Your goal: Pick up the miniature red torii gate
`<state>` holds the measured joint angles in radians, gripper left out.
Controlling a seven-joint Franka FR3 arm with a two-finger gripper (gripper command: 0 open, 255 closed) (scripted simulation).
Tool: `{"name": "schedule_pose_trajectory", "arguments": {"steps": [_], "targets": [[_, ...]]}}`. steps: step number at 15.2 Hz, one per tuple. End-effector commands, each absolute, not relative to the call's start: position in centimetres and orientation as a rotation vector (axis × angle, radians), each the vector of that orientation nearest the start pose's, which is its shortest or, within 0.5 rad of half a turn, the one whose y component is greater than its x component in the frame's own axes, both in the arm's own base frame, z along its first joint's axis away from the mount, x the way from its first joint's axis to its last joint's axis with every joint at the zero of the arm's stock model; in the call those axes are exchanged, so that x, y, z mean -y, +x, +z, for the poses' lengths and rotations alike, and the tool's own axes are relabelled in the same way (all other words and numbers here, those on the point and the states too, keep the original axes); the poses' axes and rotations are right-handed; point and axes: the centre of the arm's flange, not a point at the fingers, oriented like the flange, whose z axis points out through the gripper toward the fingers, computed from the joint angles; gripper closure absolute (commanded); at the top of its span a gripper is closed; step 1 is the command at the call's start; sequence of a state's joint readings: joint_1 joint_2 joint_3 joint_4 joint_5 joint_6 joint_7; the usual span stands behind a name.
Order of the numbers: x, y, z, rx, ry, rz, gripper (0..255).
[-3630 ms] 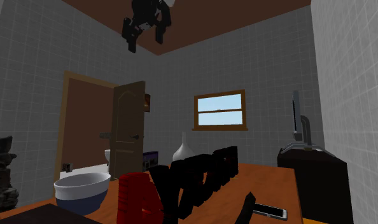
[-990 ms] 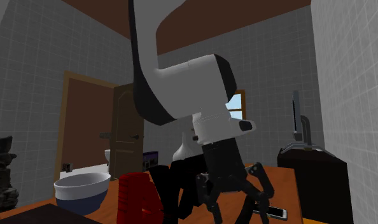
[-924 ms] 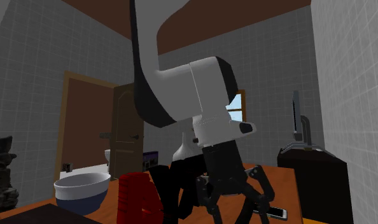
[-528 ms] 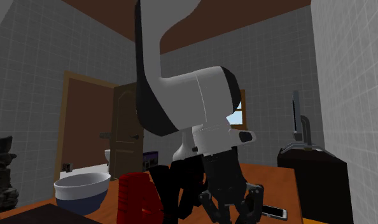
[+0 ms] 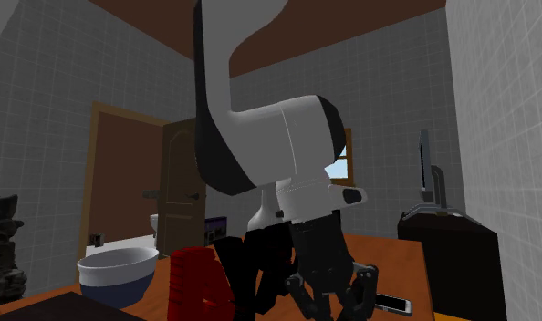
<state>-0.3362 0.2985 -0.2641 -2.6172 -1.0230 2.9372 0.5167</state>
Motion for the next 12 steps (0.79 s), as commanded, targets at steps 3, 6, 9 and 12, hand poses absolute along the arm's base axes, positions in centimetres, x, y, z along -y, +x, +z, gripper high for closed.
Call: {"name": "schedule_pose_trajectory", "arguments": {"steps": [3,6,9,12], "targets": [[18.9,35.5,15.9,-0.168,-3.418,0.034,255],[18.9,35.5,17.5,-0.168,-3.418,0.034,255],[18.9,35.5,19.0,-0.168,-3.418,0.034,255],[18.9,35.5,20.6,-0.168,-3.418,0.034,255]]}}
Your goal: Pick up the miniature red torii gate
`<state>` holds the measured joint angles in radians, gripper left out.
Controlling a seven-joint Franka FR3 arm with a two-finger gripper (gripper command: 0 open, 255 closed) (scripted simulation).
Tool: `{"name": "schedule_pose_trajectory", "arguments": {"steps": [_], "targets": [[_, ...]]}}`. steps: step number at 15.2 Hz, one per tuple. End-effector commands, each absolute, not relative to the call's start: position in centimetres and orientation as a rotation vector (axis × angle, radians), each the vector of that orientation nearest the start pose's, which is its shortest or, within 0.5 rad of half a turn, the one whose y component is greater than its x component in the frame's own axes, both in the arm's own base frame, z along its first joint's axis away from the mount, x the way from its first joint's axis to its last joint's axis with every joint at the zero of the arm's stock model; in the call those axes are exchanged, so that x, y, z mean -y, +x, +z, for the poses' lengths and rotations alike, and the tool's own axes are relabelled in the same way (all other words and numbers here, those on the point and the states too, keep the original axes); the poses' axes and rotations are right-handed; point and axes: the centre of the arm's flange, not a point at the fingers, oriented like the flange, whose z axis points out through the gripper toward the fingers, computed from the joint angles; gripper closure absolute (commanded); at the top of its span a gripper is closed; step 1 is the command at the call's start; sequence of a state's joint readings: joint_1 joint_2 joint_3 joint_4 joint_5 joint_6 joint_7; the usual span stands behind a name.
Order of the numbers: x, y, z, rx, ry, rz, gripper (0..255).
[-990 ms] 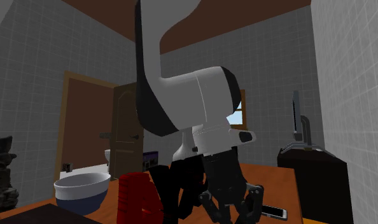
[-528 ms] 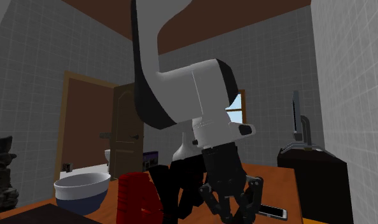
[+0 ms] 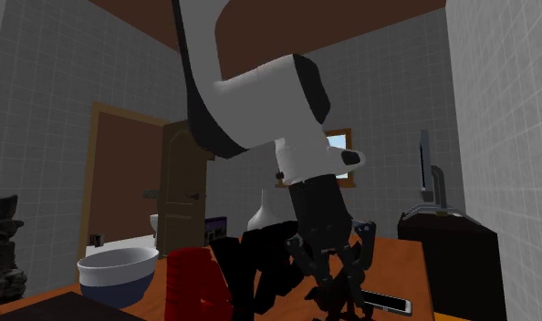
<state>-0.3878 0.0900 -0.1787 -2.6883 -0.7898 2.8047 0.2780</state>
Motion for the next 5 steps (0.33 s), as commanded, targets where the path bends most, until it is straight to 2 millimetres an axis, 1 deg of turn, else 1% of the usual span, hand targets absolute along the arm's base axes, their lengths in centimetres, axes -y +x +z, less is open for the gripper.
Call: {"name": "schedule_pose_trajectory", "arguments": {"steps": [1,3,5], "targets": [[18.9,35.5,21.2,-0.168,-3.418,0.034,255],[18.9,35.5,22.2,-0.168,-3.418,0.034,255],[18.9,35.5,22.3,-0.168,-3.418,0.034,255]]}}
